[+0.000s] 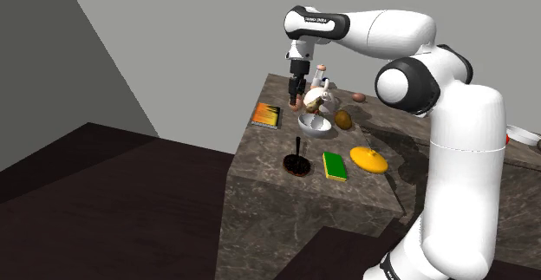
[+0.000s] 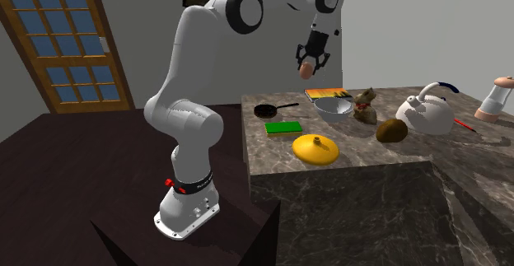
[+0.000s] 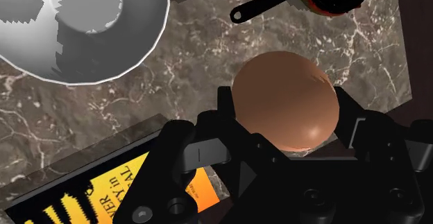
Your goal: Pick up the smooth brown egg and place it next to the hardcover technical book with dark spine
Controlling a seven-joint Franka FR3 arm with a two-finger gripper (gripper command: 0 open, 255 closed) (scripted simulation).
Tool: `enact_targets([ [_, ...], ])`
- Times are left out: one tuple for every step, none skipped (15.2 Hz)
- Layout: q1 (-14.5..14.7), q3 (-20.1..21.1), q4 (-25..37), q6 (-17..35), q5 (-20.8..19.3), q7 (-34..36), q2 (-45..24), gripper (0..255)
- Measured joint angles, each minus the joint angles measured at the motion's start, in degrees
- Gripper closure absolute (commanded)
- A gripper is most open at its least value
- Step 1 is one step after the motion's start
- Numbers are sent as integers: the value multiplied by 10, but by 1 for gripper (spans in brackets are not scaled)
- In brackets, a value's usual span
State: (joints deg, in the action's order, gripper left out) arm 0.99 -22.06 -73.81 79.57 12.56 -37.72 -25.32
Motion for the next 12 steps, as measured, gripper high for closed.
enact_targets([
  [1,0,-7,8,0,-1,-2,255],
  [0,0,-11,14,1,-2,-3,255],
  [1,1,-13,19,2,-2,-6,255],
  [2,1,-20,26,2,-2,-6,255],
  [3,1,-32,35,1,-3,-4,255],
  [4,2,-37,41,2,-3,-5,255],
  [6,2,-48,50,1,-3,-3,255],
  [6,2,-51,56,2,-4,-6,255],
  [6,2,-58,64,3,-6,-8,255],
  [6,2,-65,71,3,-7,-8,255],
  [7,3,-70,77,3,-8,-9,255],
  [7,3,-76,84,4,-9,-10,255],
])
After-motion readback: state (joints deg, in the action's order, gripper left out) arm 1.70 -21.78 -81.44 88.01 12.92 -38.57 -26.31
